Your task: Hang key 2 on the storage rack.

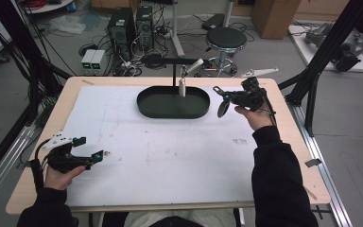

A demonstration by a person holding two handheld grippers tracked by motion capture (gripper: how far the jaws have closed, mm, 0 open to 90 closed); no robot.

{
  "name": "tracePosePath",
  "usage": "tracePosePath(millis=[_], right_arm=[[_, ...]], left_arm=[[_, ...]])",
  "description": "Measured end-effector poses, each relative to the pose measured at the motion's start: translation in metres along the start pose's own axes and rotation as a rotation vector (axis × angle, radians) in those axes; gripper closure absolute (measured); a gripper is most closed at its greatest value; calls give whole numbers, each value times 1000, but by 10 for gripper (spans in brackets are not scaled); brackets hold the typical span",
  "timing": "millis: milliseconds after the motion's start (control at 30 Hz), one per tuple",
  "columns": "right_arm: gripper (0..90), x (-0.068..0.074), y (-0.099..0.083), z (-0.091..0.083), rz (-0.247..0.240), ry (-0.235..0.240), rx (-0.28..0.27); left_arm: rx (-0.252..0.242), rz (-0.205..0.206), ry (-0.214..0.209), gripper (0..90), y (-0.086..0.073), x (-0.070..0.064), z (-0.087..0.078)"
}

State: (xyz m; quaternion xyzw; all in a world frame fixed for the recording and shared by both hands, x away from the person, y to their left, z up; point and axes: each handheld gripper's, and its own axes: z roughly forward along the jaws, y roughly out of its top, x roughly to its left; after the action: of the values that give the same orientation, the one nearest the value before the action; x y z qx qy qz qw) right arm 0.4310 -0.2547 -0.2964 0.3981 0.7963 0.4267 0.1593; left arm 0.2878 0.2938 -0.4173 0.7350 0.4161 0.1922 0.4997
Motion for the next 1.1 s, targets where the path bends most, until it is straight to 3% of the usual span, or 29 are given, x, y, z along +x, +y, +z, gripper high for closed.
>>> tracePosePath(millis=[700, 1100], right_arm=[[841, 20, 48, 18, -55, 22, -14], [840, 34, 69, 42, -84, 42, 0]], left_arm=[[-5, -5, 1, 52, 0, 1, -1], [-4, -3, 0, 52, 0, 1, -1]])
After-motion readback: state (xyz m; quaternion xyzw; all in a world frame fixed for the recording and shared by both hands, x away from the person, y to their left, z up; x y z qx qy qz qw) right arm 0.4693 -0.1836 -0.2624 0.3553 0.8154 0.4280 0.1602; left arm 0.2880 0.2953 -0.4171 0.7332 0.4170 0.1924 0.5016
